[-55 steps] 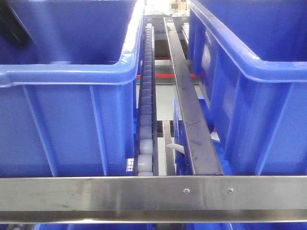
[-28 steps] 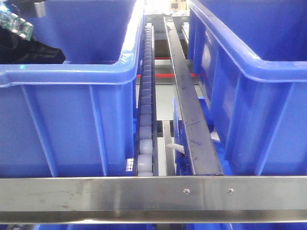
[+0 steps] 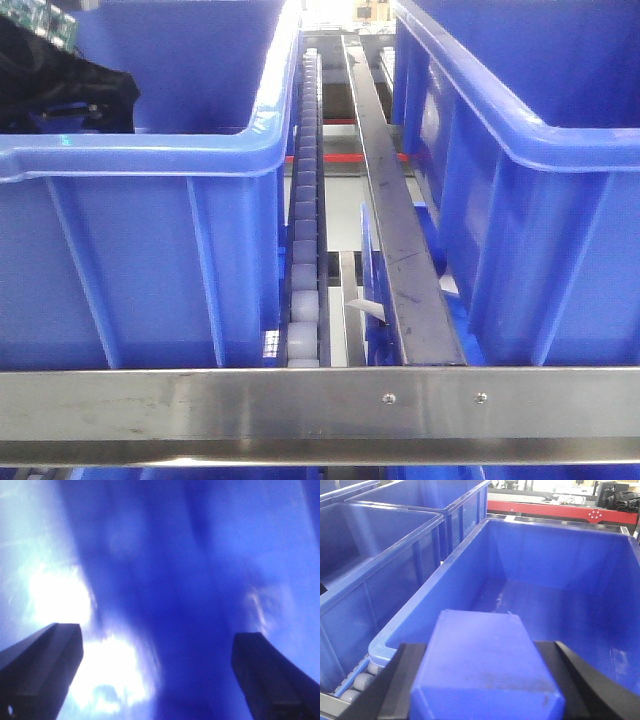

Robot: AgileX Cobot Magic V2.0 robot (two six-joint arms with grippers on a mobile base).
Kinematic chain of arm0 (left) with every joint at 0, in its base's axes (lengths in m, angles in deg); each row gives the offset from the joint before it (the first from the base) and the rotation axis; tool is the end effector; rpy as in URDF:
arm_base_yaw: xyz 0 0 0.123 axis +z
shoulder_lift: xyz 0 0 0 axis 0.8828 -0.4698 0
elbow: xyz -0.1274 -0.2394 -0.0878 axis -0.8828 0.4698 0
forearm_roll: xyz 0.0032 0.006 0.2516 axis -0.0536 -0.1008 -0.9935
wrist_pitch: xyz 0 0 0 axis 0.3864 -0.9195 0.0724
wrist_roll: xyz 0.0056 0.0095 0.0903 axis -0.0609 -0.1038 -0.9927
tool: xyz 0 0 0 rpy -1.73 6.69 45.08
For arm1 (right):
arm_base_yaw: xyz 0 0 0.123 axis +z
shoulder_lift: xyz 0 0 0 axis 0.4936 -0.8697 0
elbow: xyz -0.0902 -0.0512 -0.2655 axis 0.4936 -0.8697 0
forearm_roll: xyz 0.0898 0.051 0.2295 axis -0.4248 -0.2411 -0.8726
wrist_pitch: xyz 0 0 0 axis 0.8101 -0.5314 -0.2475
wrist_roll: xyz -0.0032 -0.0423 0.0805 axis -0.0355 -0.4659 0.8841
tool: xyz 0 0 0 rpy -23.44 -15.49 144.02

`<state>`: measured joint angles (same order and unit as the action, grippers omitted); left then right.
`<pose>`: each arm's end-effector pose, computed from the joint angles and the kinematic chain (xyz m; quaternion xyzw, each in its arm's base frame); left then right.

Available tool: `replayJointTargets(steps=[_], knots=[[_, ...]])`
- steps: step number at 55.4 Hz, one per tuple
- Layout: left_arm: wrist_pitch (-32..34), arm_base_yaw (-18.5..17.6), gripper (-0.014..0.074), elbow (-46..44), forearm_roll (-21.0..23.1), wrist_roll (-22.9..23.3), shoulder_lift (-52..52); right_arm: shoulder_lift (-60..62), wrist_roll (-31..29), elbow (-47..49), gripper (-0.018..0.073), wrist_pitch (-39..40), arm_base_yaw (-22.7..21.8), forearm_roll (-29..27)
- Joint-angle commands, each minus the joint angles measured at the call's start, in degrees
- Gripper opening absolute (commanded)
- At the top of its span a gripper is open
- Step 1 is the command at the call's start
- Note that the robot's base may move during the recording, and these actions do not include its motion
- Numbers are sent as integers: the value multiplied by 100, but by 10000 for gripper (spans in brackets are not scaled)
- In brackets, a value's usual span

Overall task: Pick and sort blue part to right shelf
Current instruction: 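Lower the left gripper into a blue bin and release the part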

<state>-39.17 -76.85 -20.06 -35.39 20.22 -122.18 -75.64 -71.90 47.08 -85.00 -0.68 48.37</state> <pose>0.3493 -0.0969 0.2625 0.1246 0.9535 -0.0581 0.2683 0.0139 -0.0107 0.3073 -0.1156 0.7072 0.1141 0.6881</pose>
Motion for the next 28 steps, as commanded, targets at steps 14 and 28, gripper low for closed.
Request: replayJointTargets(steps=[14, 28], knots=[[475, 2, 326, 321, 5, 44, 2171, -88, -28, 150, 279, 443, -22, 134], [1153, 2, 120, 1837, -9, 51, 4062, -130, 266, 150, 279, 119, -22, 134]])
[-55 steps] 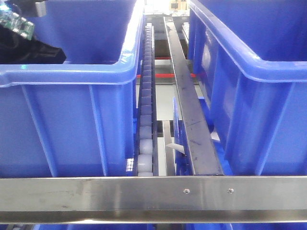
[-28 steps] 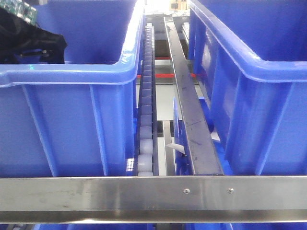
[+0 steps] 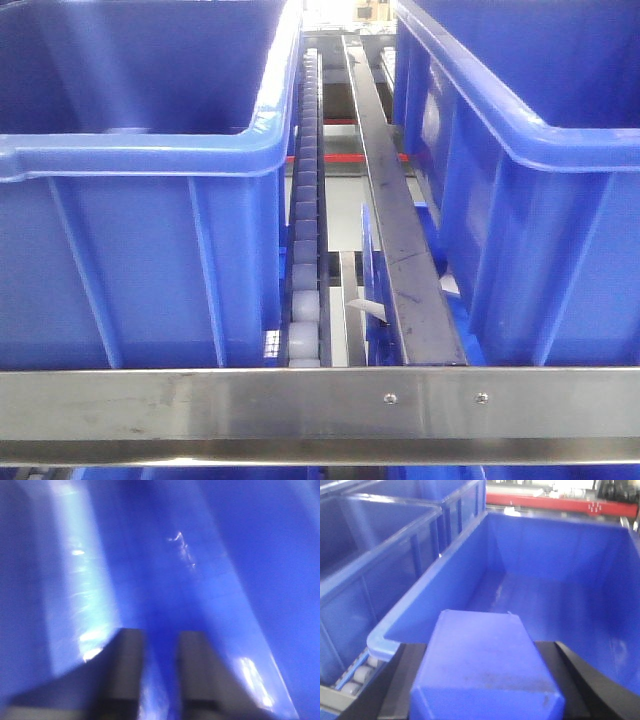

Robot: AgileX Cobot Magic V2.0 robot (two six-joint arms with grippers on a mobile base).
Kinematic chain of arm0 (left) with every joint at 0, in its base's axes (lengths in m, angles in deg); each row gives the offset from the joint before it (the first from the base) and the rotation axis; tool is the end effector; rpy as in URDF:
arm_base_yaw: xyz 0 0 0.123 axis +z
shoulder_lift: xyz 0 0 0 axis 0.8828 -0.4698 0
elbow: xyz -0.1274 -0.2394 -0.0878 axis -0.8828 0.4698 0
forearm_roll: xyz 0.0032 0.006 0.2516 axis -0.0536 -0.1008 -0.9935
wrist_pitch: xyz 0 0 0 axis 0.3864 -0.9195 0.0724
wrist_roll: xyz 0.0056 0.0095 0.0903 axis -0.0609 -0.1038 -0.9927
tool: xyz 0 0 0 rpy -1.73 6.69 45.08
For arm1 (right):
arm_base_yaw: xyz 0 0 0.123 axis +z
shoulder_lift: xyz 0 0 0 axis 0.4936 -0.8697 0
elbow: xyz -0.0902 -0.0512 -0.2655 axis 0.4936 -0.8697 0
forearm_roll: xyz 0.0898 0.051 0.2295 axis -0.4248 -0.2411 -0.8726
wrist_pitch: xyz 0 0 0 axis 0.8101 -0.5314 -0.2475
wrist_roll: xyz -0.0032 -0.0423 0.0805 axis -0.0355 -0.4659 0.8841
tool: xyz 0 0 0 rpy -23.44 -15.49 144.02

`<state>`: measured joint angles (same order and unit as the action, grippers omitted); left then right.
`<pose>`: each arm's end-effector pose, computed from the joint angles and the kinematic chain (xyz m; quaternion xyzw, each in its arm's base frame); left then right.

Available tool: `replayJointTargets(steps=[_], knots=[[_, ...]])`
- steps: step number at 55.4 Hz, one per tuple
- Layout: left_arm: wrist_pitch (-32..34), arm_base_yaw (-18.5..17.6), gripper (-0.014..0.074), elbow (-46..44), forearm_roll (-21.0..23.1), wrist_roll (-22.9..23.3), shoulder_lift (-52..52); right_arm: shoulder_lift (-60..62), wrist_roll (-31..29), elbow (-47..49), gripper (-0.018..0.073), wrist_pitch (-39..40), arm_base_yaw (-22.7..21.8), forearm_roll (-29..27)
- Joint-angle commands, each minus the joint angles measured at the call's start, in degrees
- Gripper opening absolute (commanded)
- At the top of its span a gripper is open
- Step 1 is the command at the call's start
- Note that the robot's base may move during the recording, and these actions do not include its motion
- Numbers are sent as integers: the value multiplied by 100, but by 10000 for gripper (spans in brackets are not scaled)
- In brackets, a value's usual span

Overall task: Pick and sort blue part to right shelf
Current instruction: 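Lower the left gripper into a blue bin and release the part, then lower the right gripper into a blue bin and release the part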

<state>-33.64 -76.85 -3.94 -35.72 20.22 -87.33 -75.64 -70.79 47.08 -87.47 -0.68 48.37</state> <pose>0.2173 -0.0610 0.3611 0.1175 0.8749 -0.0790 0.4631 0.0141 -0.0117 0.3035 -0.1071 0.7230 0.1142 0.6729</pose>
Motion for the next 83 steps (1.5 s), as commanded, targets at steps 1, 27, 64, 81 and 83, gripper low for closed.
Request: replayJointTargets(steps=[1, 27, 64, 81, 83], knots=[[665, 2, 122, 309, 24, 67, 727, -155, 201, 150, 279, 352, -22, 134], [1094, 2, 124, 2276, 24, 67, 3860, -2552, 772, 1394, 275, -34, -22, 128], [377, 2, 124, 2660, 78, 67, 4864, -6420, -355, 4577, 255, -1966, -1547, -346], [363, 2, 124, 2660, 78, 67, 4864, -7874, -2241, 4622, 256, -1057, -2896, -2035], [363, 2, 124, 2660, 78, 67, 4864, -8065, -2323, 4622, 256, -925, -2896, -2027]])
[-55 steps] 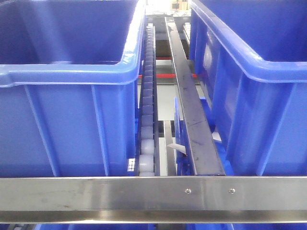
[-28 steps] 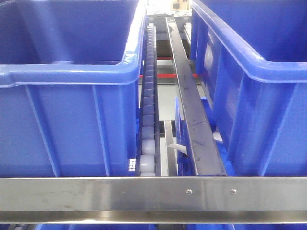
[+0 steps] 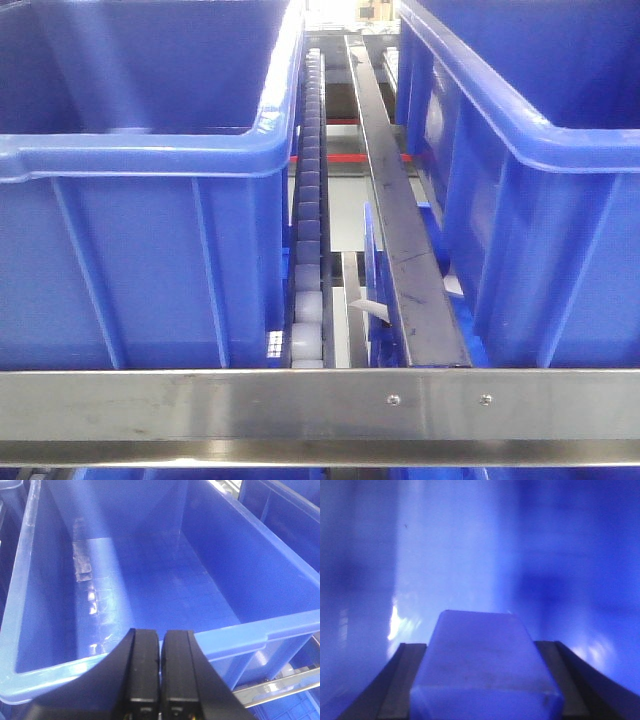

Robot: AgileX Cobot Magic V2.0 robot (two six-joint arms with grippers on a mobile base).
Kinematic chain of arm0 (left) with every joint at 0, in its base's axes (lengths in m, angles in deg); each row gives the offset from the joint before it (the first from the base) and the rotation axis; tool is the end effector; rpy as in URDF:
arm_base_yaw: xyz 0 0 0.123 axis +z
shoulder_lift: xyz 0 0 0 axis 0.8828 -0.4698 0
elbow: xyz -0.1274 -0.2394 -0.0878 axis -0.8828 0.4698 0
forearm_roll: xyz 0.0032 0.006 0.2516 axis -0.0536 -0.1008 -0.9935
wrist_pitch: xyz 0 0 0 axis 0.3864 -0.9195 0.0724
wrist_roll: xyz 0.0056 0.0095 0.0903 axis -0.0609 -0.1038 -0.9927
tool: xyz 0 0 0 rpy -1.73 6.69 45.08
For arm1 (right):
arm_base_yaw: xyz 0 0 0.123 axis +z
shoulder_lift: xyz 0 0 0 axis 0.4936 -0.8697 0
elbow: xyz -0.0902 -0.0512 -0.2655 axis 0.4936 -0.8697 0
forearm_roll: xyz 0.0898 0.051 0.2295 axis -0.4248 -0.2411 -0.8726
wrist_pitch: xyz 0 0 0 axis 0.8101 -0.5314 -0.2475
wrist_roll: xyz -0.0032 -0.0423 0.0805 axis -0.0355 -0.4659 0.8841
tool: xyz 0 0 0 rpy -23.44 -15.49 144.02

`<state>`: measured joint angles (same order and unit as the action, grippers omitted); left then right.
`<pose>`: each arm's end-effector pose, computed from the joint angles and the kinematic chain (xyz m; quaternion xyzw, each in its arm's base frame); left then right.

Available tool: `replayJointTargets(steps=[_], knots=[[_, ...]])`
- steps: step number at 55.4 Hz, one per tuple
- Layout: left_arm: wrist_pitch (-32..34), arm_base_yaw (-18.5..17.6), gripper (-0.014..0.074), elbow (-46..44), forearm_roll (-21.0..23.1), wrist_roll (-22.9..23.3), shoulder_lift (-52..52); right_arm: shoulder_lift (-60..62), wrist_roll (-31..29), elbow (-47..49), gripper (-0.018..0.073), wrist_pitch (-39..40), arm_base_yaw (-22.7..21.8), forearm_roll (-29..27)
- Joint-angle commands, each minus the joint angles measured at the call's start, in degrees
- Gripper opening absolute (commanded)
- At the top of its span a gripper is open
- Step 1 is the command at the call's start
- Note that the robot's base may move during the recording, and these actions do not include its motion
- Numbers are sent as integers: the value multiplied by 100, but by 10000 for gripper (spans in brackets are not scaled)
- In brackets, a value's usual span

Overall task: Pick and sort blue part to right shelf
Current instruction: 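Lower the right gripper into a blue bin and release the part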

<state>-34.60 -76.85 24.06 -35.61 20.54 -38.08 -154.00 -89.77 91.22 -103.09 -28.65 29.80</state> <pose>0.0439 -0.0152 0.3111 0.1063 0.7791 -0.1001 0.6097 0.2799 0.0054 0.3455 -0.0278 0.9538 0.0009 0.2991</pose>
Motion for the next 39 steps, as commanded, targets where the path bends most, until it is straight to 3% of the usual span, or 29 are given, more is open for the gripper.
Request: replayJointTargets(steps=[1, 14, 29, 33, 39], knots=[[459, 2, 124, -140, 67, 34, -61, -344, -453, 208, 256, 696, -99, -169], [459, 2, 124, -140, 80, 34, -61, -1463, -488, 208, 256, 1525, -99, -169], [459, 2, 124, -140, 80, 34, -61, -2163, -488, 208, 268, 1553, -99, -141], [459, 2, 124, -140, 80, 34, -61, -2177, -488, 208, 326, 1524, -99, -141], [459, 2, 124, -140, 80, 34, -61, -2152, -488, 209, 515, 1483, -99, -162]])
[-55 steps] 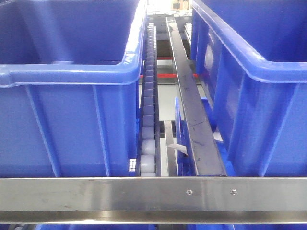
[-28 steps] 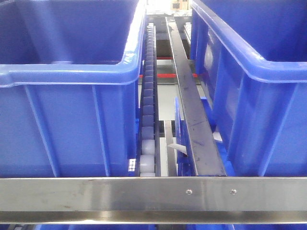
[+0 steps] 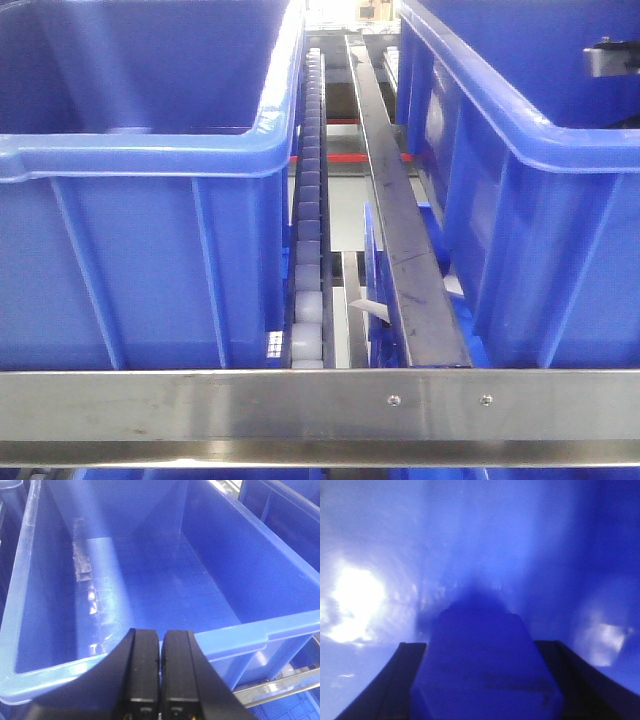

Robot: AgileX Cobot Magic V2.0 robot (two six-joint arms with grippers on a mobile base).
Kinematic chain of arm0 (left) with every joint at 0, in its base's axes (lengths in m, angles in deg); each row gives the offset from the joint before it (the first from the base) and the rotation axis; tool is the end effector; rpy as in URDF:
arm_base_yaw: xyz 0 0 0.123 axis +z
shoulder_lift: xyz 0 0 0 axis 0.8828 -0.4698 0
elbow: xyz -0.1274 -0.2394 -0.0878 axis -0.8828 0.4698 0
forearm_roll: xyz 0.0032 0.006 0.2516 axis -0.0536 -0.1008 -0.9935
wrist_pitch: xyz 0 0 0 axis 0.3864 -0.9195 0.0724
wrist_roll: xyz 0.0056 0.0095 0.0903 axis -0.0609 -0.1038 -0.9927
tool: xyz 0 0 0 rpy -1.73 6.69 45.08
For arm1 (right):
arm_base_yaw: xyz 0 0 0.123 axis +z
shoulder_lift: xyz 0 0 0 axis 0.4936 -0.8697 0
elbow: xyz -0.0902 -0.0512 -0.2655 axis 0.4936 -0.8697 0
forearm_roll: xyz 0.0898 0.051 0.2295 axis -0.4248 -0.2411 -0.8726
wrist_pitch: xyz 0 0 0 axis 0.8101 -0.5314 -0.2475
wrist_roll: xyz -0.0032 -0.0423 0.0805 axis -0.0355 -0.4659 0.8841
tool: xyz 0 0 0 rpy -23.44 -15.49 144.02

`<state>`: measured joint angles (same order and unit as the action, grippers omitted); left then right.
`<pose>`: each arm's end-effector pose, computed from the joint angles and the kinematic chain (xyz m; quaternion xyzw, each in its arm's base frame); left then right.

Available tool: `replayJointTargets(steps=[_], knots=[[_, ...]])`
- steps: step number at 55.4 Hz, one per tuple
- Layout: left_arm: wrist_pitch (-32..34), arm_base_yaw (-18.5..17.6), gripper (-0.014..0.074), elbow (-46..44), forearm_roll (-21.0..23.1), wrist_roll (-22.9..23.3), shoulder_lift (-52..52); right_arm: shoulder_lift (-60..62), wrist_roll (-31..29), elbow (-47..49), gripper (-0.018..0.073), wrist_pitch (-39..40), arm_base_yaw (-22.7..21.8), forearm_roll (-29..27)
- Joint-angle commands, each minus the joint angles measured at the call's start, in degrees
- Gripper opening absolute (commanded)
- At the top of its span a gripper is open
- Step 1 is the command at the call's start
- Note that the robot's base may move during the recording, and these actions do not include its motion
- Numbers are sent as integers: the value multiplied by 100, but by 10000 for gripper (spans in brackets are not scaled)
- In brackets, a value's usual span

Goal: Pick and sort blue part to right shelf

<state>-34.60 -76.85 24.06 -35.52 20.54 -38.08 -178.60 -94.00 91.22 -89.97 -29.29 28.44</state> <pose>0.0439 -0.0153 0.3111 0.1060 0.7791 -0.1008 0.6096 0.3671 0.0040 0.2147 -0.0503 0.9780 0.0021 0.2025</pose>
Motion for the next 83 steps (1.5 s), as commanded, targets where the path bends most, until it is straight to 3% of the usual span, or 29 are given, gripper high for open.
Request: replayJointTargets(steps=[1, 4, 22, 30, 36, 40, 47, 67, 83], knots=[[459, 2, 124, -140, 71, 34, -61, 331, -65, 209, 555, 164, -35, -26], [429, 2, 124, -140, 71, 34, -61, 397, -65, 209, 643, 154, -35, -33], [-49, 2, 124, -185, -179, 602, 43, 1633, -65, 185, 577, -130, -35, -33], [-244, 2, 124, -185, -777, 657, 606, 2532, -65, 49, 356, -309, -35, -33], [-615, 2, 124, -185, -1388, 1083, 1180, 3262, -65, -369, 148, -237, -35, -33], [-798, 2, 124, -185, -1526, 1085, 1428, 3785, -65, -750, 46, -162, -35, -33], [-1015, 2, 124, -221, -1539, 1085, 1320, 4810, -65, -1612, 58, 103, -26, -33], [-571, 2, 124, -200, -1539, 1085, 1320, 8327, -65, -3851, 58, 460, -26, -38], [-618, 2, 124, -200, -1539, 1085, 1320, 10229, -65, -4206, 58, 528, -26, -193]])
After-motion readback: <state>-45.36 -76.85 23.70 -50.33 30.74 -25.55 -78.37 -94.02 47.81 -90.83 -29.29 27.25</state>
